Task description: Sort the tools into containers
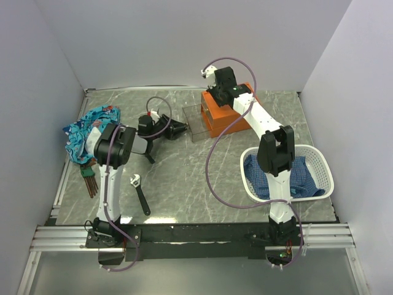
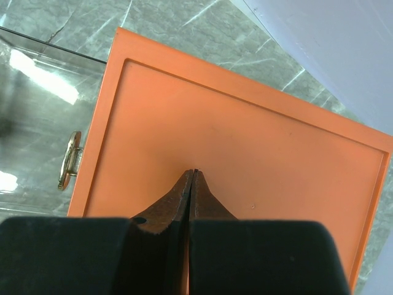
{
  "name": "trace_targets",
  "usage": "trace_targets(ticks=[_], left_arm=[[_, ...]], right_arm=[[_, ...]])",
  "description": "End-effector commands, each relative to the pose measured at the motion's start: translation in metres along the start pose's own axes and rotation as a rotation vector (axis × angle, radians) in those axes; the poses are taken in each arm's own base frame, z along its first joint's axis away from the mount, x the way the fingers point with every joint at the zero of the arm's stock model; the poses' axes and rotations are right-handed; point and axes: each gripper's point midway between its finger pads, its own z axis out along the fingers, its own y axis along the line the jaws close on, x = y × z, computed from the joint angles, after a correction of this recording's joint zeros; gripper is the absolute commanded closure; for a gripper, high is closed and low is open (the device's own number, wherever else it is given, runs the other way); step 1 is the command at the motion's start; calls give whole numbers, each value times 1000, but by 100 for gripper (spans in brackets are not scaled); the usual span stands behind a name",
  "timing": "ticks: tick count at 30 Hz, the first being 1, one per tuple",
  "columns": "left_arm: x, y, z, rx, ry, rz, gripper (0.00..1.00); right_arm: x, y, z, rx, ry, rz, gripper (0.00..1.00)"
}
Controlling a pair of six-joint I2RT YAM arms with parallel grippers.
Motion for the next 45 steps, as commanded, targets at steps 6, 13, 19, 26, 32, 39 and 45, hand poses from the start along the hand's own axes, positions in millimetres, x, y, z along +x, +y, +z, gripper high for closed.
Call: trace_targets(ticks=[6,13,19,26,32,39,45], left_arm=[[0,-22,-32,-57,44,153,99],[-19,-11,-52,-208,33,185,53],[-10,10,-90,-403,71,226,35],[-12,-3,-131,-494,-30,326,23],[1,-6,-177,-681,-28,398,18],[19,-2,-232,-884,101,560,19],[21,-10,-269,-1001,236,738,18]], right_arm=[[108,64,15,-180,369,-77,100],[96,66,12,-169,341,-103,100],[89,64,10,-160,325,-106,100],[78,60,6,-153,293,-98,100],[72,58,2,-151,278,-97,100],[51,50,-14,-123,223,-92,100],[38,46,-33,-121,185,-77,100]])
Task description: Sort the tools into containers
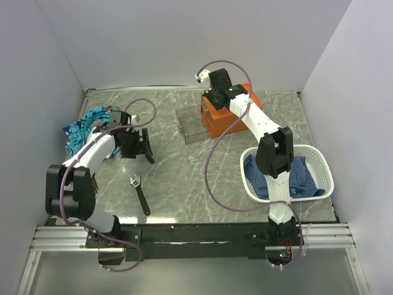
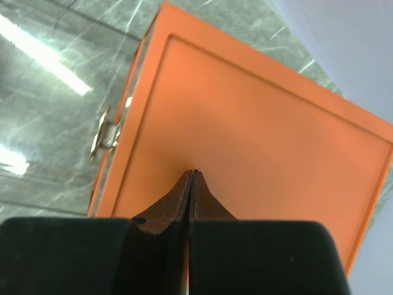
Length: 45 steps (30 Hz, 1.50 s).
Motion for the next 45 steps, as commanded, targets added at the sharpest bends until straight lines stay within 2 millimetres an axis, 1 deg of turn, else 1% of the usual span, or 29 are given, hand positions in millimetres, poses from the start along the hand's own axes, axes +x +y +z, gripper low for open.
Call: trace_targets(ticks=[1,2,3,6,8,9,10,11,12,14,15,20,21,22,23,24,25,27,30,32,34,36,37,38,39,41,42,44,45], left_arm=[[2,20,-36,-110,65,245,18],[-7,20,-42,-125,57,278,18],[-7,25,-45,-132,78,354,18],[-5,31,-58,-163,130,430,17],[8,32,-65,-150,183,460,17],[14,31,-66,-126,209,490,17],[32,32,-72,-109,279,496,17],[40,31,-75,-92,311,516,16],[48,30,-79,-70,334,546,16],[70,36,-88,-69,405,565,16],[75,40,-95,-77,405,603,16],[129,60,-111,-92,526,621,16],[132,62,-116,-110,506,625,17],[139,71,-120,-147,518,630,17],[141,71,-124,-148,497,649,16],[138,68,-130,-139,417,685,16],[141,64,-127,-106,378,707,16],[125,55,-124,-99,225,743,14],[113,54,-116,-116,211,698,14],[99,51,-110,-117,183,697,15],[95,47,-98,-101,196,666,16],[95,40,-85,-79,224,556,18],[94,36,-81,-64,229,559,19],[81,35,-76,-90,178,546,20],[65,54,-77,-236,130,522,18],[53,53,-73,-253,99,491,17],[46,57,-70,-286,123,485,17],[42,58,-63,-308,151,428,17],[37,60,-55,-326,179,401,18]], right_arm=[[32,33,-22,-125,127,1,100],[31,32,-24,-124,124,0,100],[30,33,-26,-124,118,1,100],[25,31,-34,-123,101,9,100],[22,30,-39,-119,91,12,100],[22,29,-40,-117,90,12,95],[20,27,-43,-111,84,13,87],[19,26,-44,-105,83,14,78],[19,26,-45,-101,81,14,64],[17,23,-50,-96,73,14,55],[16,22,-52,-95,68,17,50],[14,21,-62,-88,58,14,45],[15,21,-62,-82,62,3,45],[16,22,-63,-79,65,-1,45],[15,22,-63,-75,60,-6,44],[14,23,-63,-77,59,-8,44],[15,24,-61,-76,62,-10,44],[15,26,-60,-72,66,-24,43],[13,27,-57,-68,68,-30,43],[12,29,-57,-69,67,-36,43],[13,31,-59,-70,69,-43,43],[14,31,-62,-65,71,-52,43],[17,31,-61,-63,78,-56,43],[18,30,-62,-57,79,-65,43],[19,28,-65,-50,77,-68,43],[23,27,-65,-43,87,-80,43],[23,26,-66,-37,87,-84,43],[26,25,-64,-31,96,-93,43],[27,24,-64,-23,98,-95,43]])
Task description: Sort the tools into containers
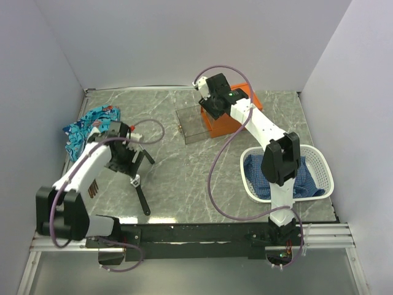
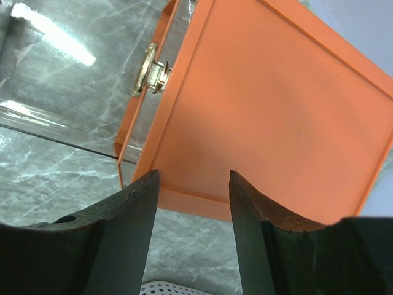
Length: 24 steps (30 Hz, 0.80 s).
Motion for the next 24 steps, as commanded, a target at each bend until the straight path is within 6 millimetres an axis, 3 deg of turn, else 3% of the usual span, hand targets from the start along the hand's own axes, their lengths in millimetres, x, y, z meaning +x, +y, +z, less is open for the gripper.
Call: trace_targets(ticks=[1,3,6,7,10,13,20,24], left_arm=[[-40,21,9,-100,-21,-135,18],[-47,29,14,-116,-15,-204,19],[-49,61,6,-154,-32,-375,19],[-40,87,2,-200,-32,-466,19],[-19,130,-6,-267,-30,-582,19],[-4,157,-10,-309,-22,-641,18],[8,187,3,-350,-29,-691,17],[21,193,21,-347,-8,-725,17]], right_arm=[[11,-1,-19,10,43,-43,42],[12,-2,-17,16,49,-48,42],[11,-4,-17,28,47,-56,42],[12,-4,-15,29,52,-58,42],[11,-3,-11,26,56,-58,42],[10,-3,-7,27,58,-60,42],[6,-1,0,30,62,-71,42],[8,2,-1,29,68,-83,41]])
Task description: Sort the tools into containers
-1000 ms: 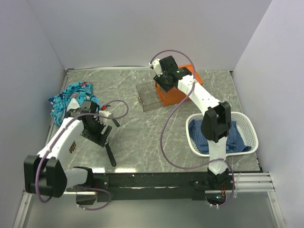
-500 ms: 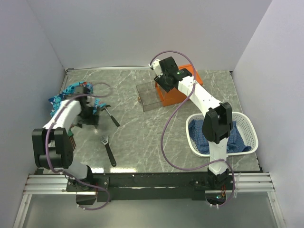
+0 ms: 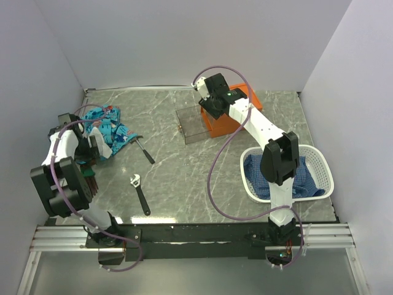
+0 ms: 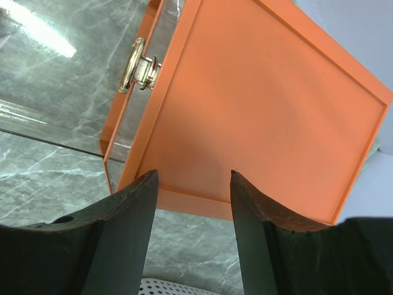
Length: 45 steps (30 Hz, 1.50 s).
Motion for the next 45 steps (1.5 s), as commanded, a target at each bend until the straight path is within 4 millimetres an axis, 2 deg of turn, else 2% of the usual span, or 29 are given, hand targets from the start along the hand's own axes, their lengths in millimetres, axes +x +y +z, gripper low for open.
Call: trace_targets(ticks=[1,10,18,21,22,26,27,28,30,33,34,36,37,39,40,41,43,45], left_arm=[[-4,10,18,-18,-20,-22,17],[-1,8,50,-18,-5,-25,17],[4,10,79,-26,-12,4,23],[9,8,88,-18,-31,29,28],[12,7,89,-16,-33,34,33],[37,-1,91,25,29,49,46],[42,-4,89,48,39,72,51],[40,-3,84,46,26,84,60],[45,0,76,43,31,101,66],[47,-1,61,68,26,145,90],[41,0,52,74,9,151,94],[36,2,40,75,-5,169,99],[31,1,26,87,-18,177,99],[28,-3,12,127,-32,215,99],[24,-3,-4,141,-46,224,99],[23,-13,-13,207,-63,244,99],[21,-15,-36,236,-100,293,99],[21,-31,-52,346,-143,374,99]], right_arm=[[7,9,0,-15,45,-42,41],[13,10,-2,-13,60,-53,41],[22,16,-3,-25,81,-64,41],[25,20,-4,-25,89,-77,41],[25,21,-4,-25,91,-82,41],[27,22,-5,-17,98,-97,41],[26,23,-6,-15,96,-99,41],[26,24,-5,-15,98,-103,41],[26,25,-5,-15,97,-105,41],[21,29,-3,-22,90,-113,41],[20,31,-1,-24,92,-115,41],[13,31,-1,-21,76,-112,41],[12,32,1,-24,74,-115,41],[7,33,0,-24,63,-115,41],[7,34,1,-26,64,-117,41],[6,34,1,-26,62,-115,41],[7,35,3,-28,64,-118,41],[9,36,4,-34,66,-120,41]])
